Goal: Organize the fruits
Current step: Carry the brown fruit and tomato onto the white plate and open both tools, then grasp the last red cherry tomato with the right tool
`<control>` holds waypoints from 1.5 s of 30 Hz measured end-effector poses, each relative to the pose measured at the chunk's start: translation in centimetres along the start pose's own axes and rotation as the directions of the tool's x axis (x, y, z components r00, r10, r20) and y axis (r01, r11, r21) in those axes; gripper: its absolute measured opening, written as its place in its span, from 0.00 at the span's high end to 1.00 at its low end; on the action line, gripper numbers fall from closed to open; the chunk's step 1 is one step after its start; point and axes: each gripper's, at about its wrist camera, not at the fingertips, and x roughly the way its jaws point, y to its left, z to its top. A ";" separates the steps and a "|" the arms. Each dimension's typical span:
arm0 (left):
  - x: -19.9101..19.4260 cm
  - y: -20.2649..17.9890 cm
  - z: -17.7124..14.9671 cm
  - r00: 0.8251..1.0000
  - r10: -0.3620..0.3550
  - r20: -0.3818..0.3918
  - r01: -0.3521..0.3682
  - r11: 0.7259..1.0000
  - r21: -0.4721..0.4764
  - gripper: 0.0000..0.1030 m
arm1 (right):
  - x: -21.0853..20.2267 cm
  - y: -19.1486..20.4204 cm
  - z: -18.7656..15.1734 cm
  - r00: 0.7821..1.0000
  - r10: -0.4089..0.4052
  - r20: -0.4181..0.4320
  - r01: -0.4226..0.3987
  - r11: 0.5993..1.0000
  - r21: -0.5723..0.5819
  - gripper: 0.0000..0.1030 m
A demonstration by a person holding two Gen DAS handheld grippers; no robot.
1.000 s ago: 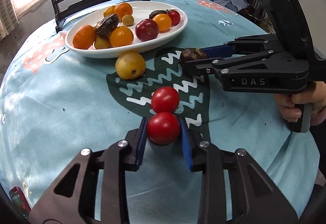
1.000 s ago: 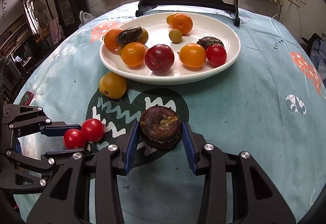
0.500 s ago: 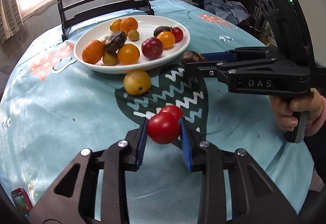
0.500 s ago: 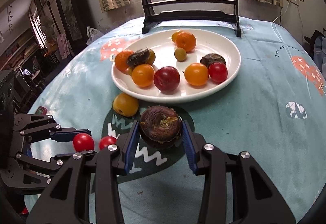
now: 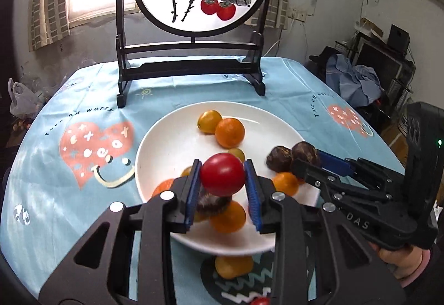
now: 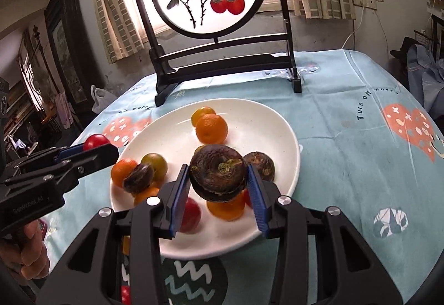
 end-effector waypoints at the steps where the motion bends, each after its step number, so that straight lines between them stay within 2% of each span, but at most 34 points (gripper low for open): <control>1: 0.7 0.1 0.6 1.000 0.014 -0.004 -0.014 1.000 -0.001 0.69 | 0.5 -0.3 0.4 1.000 -0.004 -0.001 0.004 1.000 0.008 0.59; 5: 3.7 0.2 1.9 0.998 0.056 -0.038 -0.056 0.998 0.000 0.69 | 2.1 -1.2 1.3 1.000 -0.008 -0.007 0.008 1.000 0.020 0.59; 11: 6.0 0.5 2.8 0.995 0.084 -0.060 -0.084 0.996 -0.006 0.67 | 4.0 -1.9 2.2 1.000 0.009 -0.029 -0.009 1.000 0.015 0.59; 12: 6.1 0.4 2.9 0.995 0.090 -0.054 -0.090 0.996 -0.001 0.63 | 4.1 -2.0 2.3 0.999 0.011 -0.031 -0.011 1.000 0.014 0.59; 14: 5.8 0.3 3.0 0.994 0.110 -0.025 -0.110 0.994 0.003 0.35 | 4.3 -2.0 2.3 0.999 0.012 -0.034 -0.012 1.000 0.014 0.58; 16: 4.9 0.4 3.1 0.992 0.124 0.014 -0.124 0.992 -0.009 0.30 | 4.4 -2.2 2.4 0.999 0.021 -0.043 -0.020 0.999 0.025 0.56; 20: 2.8 0.8 2.8 0.996 0.088 0.025 -0.087 0.995 -0.049 0.15 | 3.6 -2.0 2.5 0.998 0.025 -0.051 -0.023 0.999 0.036 0.53; 22: 1.1 0.8 2.2 0.996 0.077 0.037 -0.075 0.996 -0.049 0.13 | 2.5 -1.6 2.4 0.999 0.013 -0.033 -0.012 0.999 0.031 0.50; 27: -4.1 0.9 -0.3 0.986 0.122 0.112 -0.117 0.992 -0.053 0.09 | -0.9 0.0 1.3 1.000 0.030 0.006 -0.030 1.000 -0.003 0.50; 30: -6.8 1.5 -2.3 0.976 0.150 0.155 -0.137 0.987 -0.089 0.08 | -2.4 1.2 -0.2 0.997 0.081 -0.014 -0.081 0.997 -0.012 0.50; 33: -8.6 2.5 -4.8 0.958 0.197 0.208 -0.166 0.974 -0.155 0.04 | -3.3 2.5 -2.1 0.994 0.099 -0.054 -0.100 0.995 -0.018 0.50; 34: -8.8 3.0 -5.4 0.958 0.202 0.202 -0.167 0.970 -0.176 0.04 | -3.3 3.0 -2.8 0.988 0.128 -0.085 -0.130 0.991 -0.020 0.50; 37: -8.1 4.3 -6.5 0.978 0.169 0.122 -0.142 0.968 -0.206 0.04 | -3.2 4.8 -4.8 0.970 0.187 -0.158 -0.198 0.978 -0.061 0.50; 41: -6.9 5.4 -7.5 0.978 0.208 0.009 -0.202 0.958 -0.203 0.04 | -3.4 8.3 -6.9 0.976 0.117 -0.186 -0.164 0.952 -0.257 0.50; 45: -6.2 6.4 -8.3 0.979 0.193 -0.064 -0.202 0.952 -0.229 0.04 | -2.4 9.6 -8.7 0.954 0.114 -0.277 -0.198 0.933 -0.300 0.50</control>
